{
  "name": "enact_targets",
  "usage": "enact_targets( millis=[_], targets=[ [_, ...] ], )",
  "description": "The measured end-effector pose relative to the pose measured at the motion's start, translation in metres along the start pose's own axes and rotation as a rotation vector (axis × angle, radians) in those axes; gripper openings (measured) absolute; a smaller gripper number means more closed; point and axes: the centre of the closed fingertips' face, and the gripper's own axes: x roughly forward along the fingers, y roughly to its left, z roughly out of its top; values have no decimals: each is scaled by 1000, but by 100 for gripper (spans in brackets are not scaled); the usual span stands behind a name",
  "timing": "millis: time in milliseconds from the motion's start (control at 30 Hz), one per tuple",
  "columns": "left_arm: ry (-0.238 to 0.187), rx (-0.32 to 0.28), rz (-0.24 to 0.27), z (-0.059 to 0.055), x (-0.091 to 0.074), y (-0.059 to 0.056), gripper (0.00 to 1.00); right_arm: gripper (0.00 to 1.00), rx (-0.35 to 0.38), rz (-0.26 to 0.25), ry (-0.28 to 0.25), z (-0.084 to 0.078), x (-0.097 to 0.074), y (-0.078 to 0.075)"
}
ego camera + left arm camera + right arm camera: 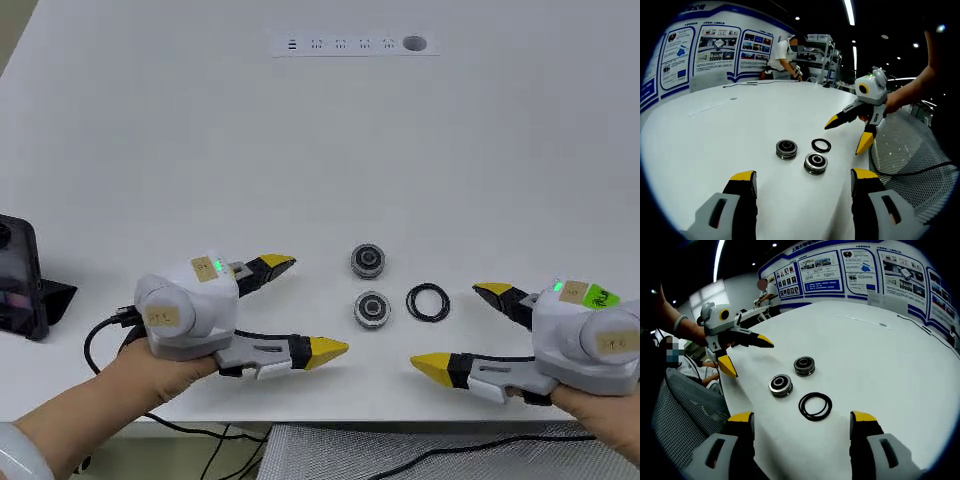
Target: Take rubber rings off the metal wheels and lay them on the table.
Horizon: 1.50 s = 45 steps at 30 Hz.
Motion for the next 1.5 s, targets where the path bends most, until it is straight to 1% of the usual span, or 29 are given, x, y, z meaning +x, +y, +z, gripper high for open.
enact_targets(
  millis=[100, 267, 367, 433, 500, 633, 733, 767, 833, 967, 1067, 1200, 1400, 1500],
  targets=[
    [-6, -5, 13, 3, -1, -3, 79, 82, -24, -8, -4, 1, -3, -1],
    [-16, -13, 32, 3, -4, -5, 81, 87, -50, -20, -14, 3, -7, -3],
    [-15, -10, 45, 3, -5, -7, 84, 90, -67, -27, -20, 4, -8, -3],
    [-13, 4, 59, 3, -7, -8, 84, 91, -78, -30, -18, 4, -9, -3],
    [-18, 8, 68, 4, -8, -7, 84, 94, -82, -32, -27, 5, -9, -4],
    [-22, -8, 88, 2, -9, -4, 87, 99, -88, -38, -43, 6, -9, -5],
    [-26, -7, 85, 3, -10, -6, 89, 99, -122, -36, -42, 7, -10, -6],
    [-25, -3, 82, 3, -11, -7, 89, 99, -139, -36, -31, 5, -11, -6],
    [-21, 2, 78, 4, -12, -8, 90, 99, -165, -24, -35, 7, -12, -3],
    [-20, 7, 78, 4, -17, -6, 90, 99, -179, -16, -23, 4, -14, -4],
    [-21, 7, 75, 4, -20, -5, 92, 99, -183, -7, -31, 5, -18, -6],
    [-11, 12, 77, 1, -23, -3, 92, 99, -191, -12, -17, 2, -22, -12],
    [-10, 17, 77, 2, -23, -5, 92, 99, -199, -17, -6, 0, -25, -17],
    [-6, 17, 78, 2, -22, -5, 91, 99, -197, -16, -6, 0, -25, -17]
  ],
)
